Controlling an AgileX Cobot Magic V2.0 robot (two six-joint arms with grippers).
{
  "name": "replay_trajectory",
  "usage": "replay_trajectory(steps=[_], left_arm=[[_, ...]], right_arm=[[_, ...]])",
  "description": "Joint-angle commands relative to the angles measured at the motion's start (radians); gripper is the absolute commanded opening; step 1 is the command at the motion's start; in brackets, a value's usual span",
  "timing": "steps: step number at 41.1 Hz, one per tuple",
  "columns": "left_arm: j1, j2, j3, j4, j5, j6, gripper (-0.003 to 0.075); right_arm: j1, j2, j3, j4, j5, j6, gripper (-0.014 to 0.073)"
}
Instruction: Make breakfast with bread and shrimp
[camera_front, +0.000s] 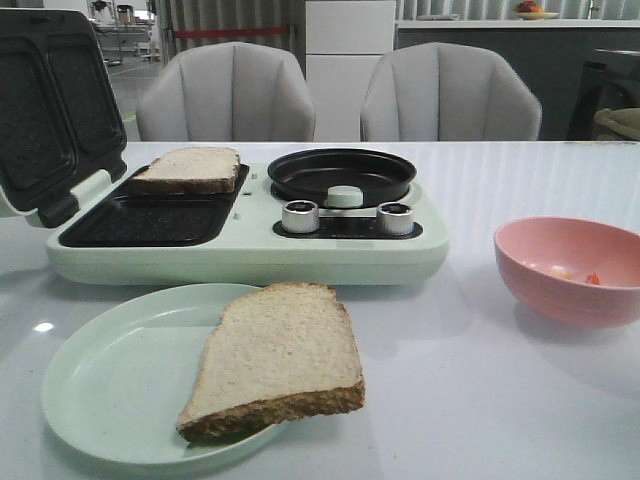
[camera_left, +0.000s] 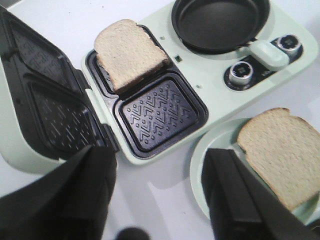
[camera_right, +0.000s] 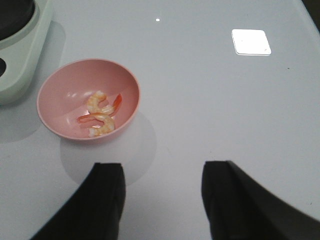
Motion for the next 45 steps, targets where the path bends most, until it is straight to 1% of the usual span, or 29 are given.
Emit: replay_trajectory(steps=[1, 8, 15, 24, 27, 30, 32, 41, 45], left_arm=[[0.0, -0.13, 0.068, -0.017, -0.067, 0.001, 0.044], [0.0, -0.338, 0.248, -0.047, -0.073, 0.001, 0.044], [0.0, -0.499, 0.391, -0.061, -0.104, 0.001, 0.044], [0.0, -0.575, 0.452, -0.064, -0.111, 0.001, 0.044], [0.0, -0.575, 0.452, -0.064, -0.111, 0.001, 0.044], [0.0, -0.575, 0.452, -0.064, -0.122, 0.001, 0.044], [0.0, -0.575, 0.452, -0.064, -0.137, 0.001, 0.044], [0.0, -0.575, 0.452, -0.064, -0.198, 0.001, 0.044], [0.0, -0.575, 0.452, -0.064, -0.207, 0.001, 0.044]], right_arm=[[-0.002, 0.009, -0.025, -0.014, -0.076, -0.006, 0.0472], [-0.002, 0.009, -0.025, -0.014, -0.076, -0.006, 0.0472], [-0.002, 0.009, -0.025, -0.014, -0.076, -0.006, 0.0472], [-0.002, 0.009, -0.017, -0.013, -0.079, -0.006, 0.0472], [-0.002, 0.009, -0.019, 0.015, -0.074, -0.006, 0.0472], [-0.002, 0.02, -0.031, 0.093, -0.066, -0.02, 0.047], [-0.002, 0.037, -0.047, 0.159, -0.044, -0.059, 0.0459], [-0.002, 0.188, -0.126, 0.577, 0.097, -0.376, 0.0392], [-0.001, 0.249, -0.132, 0.739, 0.131, -0.508, 0.0389]])
